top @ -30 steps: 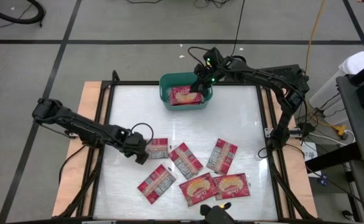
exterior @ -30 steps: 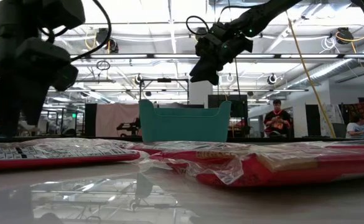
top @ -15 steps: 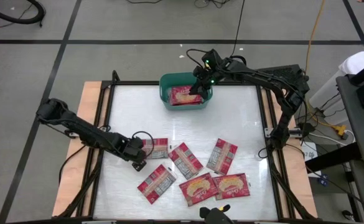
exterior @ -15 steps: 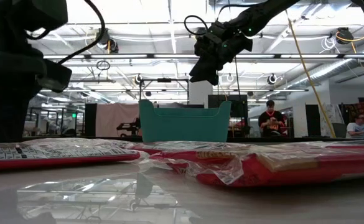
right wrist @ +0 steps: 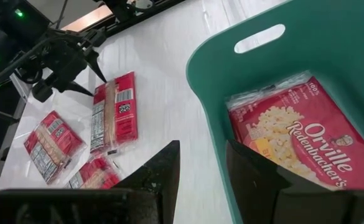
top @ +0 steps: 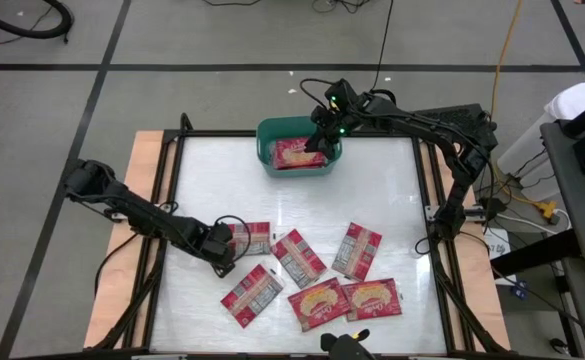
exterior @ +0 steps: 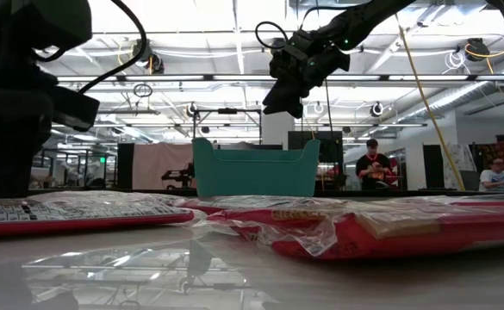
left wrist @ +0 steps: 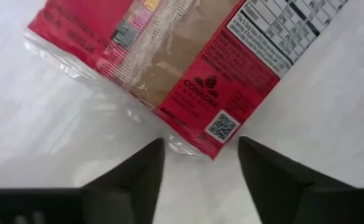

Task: Sort popcorn bags into baskets
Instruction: Put the red popcorn pack into the green bin

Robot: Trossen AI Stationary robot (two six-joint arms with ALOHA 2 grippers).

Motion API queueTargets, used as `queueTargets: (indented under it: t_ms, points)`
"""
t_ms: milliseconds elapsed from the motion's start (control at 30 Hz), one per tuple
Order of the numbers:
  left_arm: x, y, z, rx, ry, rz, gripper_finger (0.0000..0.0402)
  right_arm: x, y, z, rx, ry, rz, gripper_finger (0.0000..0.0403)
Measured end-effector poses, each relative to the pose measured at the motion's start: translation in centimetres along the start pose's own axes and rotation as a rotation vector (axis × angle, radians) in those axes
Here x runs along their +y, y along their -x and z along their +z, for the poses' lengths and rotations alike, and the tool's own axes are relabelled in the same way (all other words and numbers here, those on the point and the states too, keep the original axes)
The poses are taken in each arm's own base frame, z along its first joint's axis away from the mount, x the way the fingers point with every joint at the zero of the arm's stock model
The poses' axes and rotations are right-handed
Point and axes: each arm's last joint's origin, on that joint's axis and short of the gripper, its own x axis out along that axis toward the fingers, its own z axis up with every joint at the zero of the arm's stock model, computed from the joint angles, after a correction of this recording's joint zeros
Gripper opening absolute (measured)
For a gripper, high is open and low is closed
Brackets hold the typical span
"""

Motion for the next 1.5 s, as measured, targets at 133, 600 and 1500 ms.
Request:
queueTargets:
  t_ms: [133,600,1500]
  points:
    - [0.2,0.0,0.1,-0.004,0.002,0.009,0.0118,0.0,0.0,0.0,0.000,-0.023,0.000,0.0123]
    - [0.9,2.2,1.9,-0.090,0.106,-0.136,0.0003,3.4,-2.4,0.1,0.044,0.001,0.075,0.0123]
    - [3.2,6.7,5.6,-0.149,0.547,-0.513,0.0000,14.8,-8.5,-1.3,0.132,0.382,0.017,0.0200]
